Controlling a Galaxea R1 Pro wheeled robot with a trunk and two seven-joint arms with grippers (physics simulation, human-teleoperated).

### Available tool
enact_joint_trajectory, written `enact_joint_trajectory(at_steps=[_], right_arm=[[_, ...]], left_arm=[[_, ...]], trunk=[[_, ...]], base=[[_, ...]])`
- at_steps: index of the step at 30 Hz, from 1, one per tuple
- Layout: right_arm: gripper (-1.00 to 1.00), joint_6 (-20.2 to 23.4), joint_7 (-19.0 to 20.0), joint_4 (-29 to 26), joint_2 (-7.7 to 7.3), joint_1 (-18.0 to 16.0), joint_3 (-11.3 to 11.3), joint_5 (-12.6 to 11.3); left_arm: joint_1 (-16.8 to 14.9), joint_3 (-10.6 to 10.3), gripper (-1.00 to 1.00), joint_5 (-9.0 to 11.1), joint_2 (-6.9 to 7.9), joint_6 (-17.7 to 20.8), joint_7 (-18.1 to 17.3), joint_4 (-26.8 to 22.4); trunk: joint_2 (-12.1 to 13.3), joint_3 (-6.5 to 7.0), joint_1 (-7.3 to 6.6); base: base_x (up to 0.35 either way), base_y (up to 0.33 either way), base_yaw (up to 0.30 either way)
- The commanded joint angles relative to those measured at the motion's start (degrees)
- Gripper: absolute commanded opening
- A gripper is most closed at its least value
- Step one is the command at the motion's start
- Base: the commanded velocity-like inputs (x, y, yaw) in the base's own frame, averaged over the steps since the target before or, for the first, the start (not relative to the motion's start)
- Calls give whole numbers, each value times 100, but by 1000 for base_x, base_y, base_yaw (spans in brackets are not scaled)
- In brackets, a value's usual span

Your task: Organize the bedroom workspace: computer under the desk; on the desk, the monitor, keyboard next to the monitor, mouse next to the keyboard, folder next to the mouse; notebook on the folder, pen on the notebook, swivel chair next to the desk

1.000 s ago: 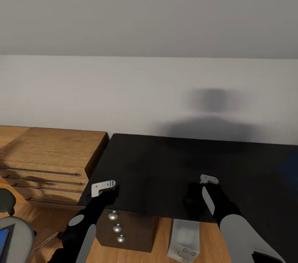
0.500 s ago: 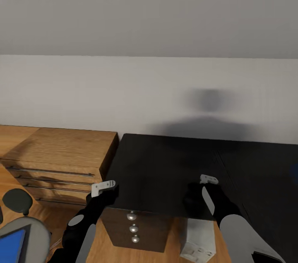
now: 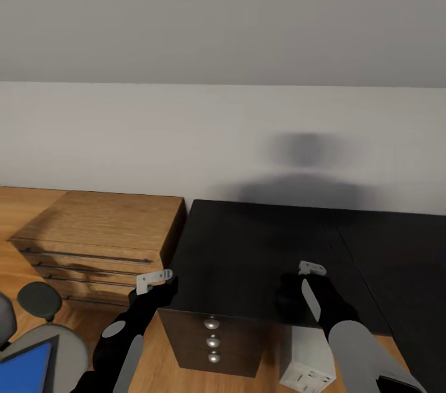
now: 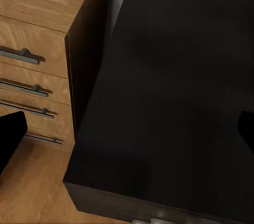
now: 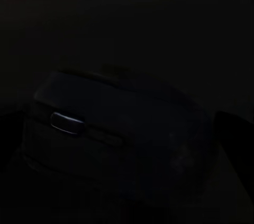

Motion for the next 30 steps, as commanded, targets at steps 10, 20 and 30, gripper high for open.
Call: enact_joint_trajectory(at_steps=[10,20,30], right_arm=[[-100,31,-9,-5,26,-1,-28,15],[-100,31,-8,1,37,-1,-21,19],[-100,39,-21,22,195,5,-11,151]], left_arm=[[-4,-8,100,66,0,20,52,-10],[-4,-8,100,68,2,19,52,-8],[-4,-8,100,61,-2,19,52,-8]], trunk=[[-6,-7,1],[-6,-7,1],[-6,-7,1]], base=[[0,2,220],[0,0,274],[0,0,276]])
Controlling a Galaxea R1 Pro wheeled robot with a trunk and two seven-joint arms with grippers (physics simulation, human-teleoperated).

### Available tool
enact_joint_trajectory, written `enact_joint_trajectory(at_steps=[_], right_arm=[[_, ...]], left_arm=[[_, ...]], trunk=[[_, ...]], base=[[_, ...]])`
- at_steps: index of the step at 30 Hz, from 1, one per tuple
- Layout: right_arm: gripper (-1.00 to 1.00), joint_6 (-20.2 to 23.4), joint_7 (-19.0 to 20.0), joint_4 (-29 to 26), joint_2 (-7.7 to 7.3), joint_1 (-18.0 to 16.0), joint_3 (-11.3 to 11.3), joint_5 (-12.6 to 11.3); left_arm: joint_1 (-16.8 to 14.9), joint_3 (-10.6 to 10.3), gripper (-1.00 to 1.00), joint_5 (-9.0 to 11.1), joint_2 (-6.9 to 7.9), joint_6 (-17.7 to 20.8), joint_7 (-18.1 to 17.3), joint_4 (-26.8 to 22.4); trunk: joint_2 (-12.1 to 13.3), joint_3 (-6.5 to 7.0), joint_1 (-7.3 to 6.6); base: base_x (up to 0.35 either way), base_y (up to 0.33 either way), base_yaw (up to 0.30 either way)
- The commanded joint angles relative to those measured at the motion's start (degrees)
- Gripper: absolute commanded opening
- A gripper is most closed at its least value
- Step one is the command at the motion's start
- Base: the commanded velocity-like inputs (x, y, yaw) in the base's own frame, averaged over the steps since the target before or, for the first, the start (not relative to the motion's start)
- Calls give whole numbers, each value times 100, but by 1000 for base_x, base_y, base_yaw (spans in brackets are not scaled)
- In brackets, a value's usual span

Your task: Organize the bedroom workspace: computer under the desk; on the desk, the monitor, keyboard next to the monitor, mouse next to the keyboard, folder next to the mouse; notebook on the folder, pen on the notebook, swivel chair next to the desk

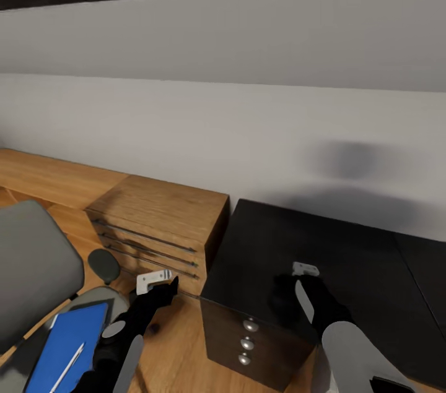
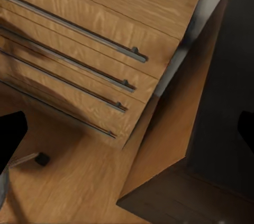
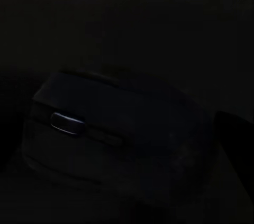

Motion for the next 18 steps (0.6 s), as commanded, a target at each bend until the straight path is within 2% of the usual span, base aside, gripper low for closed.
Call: enact_joint_trajectory(at_steps=[1,2,3,7,11,18], right_arm=[[-100,33,-1,-12,40,-2,-31,89],[-100,34,-6,-9,79,-2,-31,161],[-100,32,-17,59,160,-2,-29,414],[-100,28,-26,211,264,-2,-22,687],[-100,26,-32,235,302,-2,16,716],[-100,24,-36,378,323,-2,291,720]], left_arm=[[-5,-9,100,61,-1,25,52,-6],[-5,-9,100,60,-2,26,52,-6],[-5,-9,100,60,-2,28,52,-6],[-5,-9,100,59,-2,30,52,-6],[-5,-9,100,59,-4,32,52,-6],[-5,-9,100,59,-4,32,52,-6]], trunk=[[-6,-7,1],[-6,-7,1],[-6,-7,1],[-6,-7,1],[-6,-7,1],[-6,-9,1]], base=[[0,0,276],[0,0,276],[0,0,276],[0,0,272],[0,0,246],[0,0,232]])
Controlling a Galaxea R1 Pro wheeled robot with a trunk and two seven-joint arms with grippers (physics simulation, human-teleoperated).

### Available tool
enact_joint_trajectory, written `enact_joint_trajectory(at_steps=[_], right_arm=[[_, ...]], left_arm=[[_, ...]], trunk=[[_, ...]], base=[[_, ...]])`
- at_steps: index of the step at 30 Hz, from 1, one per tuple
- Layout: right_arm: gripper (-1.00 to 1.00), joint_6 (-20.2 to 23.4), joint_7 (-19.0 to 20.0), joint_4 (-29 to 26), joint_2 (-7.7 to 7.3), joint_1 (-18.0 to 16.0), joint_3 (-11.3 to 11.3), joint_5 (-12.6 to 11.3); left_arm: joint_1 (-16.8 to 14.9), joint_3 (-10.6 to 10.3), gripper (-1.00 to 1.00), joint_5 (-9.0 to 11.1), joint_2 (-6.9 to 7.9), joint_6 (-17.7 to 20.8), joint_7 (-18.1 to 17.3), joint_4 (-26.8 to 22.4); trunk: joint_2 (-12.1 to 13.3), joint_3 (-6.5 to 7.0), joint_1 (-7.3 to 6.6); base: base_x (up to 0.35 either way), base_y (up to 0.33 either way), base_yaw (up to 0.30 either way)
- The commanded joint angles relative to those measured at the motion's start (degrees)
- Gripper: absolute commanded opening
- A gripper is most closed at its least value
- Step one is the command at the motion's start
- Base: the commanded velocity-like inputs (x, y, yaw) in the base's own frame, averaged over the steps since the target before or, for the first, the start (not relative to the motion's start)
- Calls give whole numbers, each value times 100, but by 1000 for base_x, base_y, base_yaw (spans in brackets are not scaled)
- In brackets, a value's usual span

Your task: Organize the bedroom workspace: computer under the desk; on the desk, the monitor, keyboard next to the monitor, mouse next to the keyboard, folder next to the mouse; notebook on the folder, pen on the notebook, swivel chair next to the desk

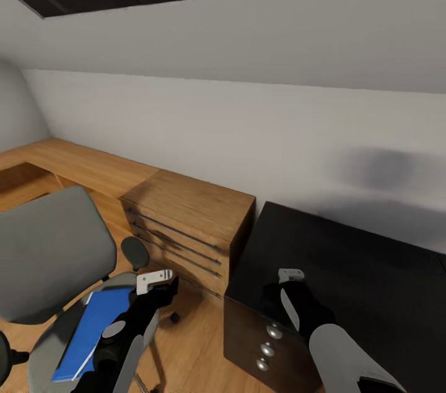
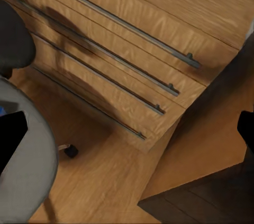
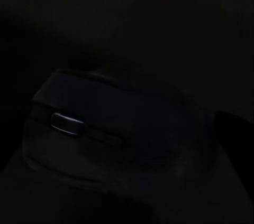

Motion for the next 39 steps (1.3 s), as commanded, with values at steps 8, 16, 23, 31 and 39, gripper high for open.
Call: enact_joint_trajectory(at_steps=[8,16,23,31,39], right_arm=[[-100,33,13,6,15,-2,29,58],[-100,27,13,6,9,-2,30,52],[-100,25,17,-1,6,-2,24,51],[-100,30,55,-11,-14,-2,14,51],[-100,41,15,-7,-20,-2,16,54]], left_arm=[[-5,-9,100,62,1,23,52,-6],[-5,-9,100,62,1,23,52,-6],[-5,-9,100,63,1,23,52,-6],[-5,-9,100,66,1,23,52,-6],[-5,-13,100,69,1,23,52,-6]], trunk=[[-6,-34,1],[-6,-67,1],[-6,-96,1],[-6,-104,1],[-6,-105,1]], base=[[0,0,243],[0,0,247],[0,0,244],[0,0,62],[23,14,1]])
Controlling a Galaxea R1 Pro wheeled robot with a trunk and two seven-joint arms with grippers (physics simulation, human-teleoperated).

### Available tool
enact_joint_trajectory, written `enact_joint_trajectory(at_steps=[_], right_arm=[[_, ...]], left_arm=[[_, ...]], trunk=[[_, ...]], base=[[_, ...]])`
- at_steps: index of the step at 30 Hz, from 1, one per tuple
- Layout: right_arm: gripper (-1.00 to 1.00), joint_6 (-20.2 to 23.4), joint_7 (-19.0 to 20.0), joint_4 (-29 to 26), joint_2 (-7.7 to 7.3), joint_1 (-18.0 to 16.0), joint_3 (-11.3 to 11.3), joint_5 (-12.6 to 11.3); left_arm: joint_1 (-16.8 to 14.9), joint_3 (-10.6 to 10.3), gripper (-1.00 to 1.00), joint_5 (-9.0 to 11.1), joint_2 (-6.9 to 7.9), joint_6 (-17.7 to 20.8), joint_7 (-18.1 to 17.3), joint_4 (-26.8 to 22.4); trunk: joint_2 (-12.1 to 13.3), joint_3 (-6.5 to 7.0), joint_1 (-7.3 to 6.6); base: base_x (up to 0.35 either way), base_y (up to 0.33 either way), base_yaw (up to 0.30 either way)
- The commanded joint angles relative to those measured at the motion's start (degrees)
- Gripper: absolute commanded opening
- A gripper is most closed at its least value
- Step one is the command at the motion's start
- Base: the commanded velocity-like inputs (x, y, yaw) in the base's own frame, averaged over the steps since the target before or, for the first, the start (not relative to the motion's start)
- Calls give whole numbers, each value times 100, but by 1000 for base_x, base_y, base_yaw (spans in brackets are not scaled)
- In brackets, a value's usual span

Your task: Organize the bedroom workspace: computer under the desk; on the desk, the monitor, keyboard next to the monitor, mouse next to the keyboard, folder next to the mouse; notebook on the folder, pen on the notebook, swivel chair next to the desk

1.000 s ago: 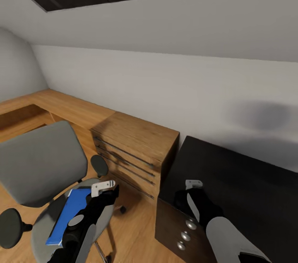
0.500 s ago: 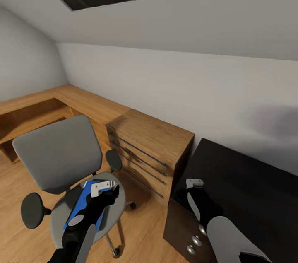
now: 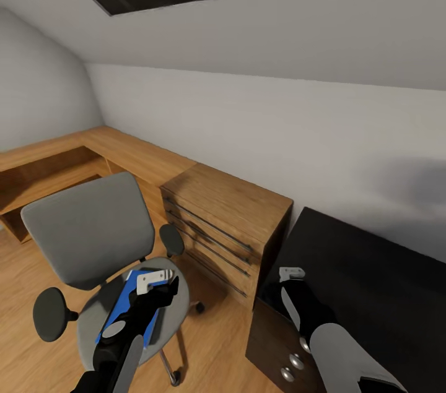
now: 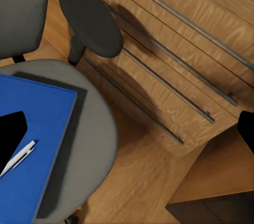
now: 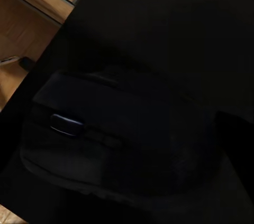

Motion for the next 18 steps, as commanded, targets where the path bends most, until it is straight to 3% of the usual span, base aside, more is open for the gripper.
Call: enact_joint_trajectory(at_steps=[1,18], right_arm=[[-100,24,22,55,9,1,-38,16],[-100,34,5,50,9,1,-32,24]], left_arm=[[-4,-9,100,61,1,23,52,-8],[-4,-9,100,61,1,24,52,-8]], trunk=[[-4,-8,2],[-4,-8,2]], base=[[4,2,0],[0,0,0]])
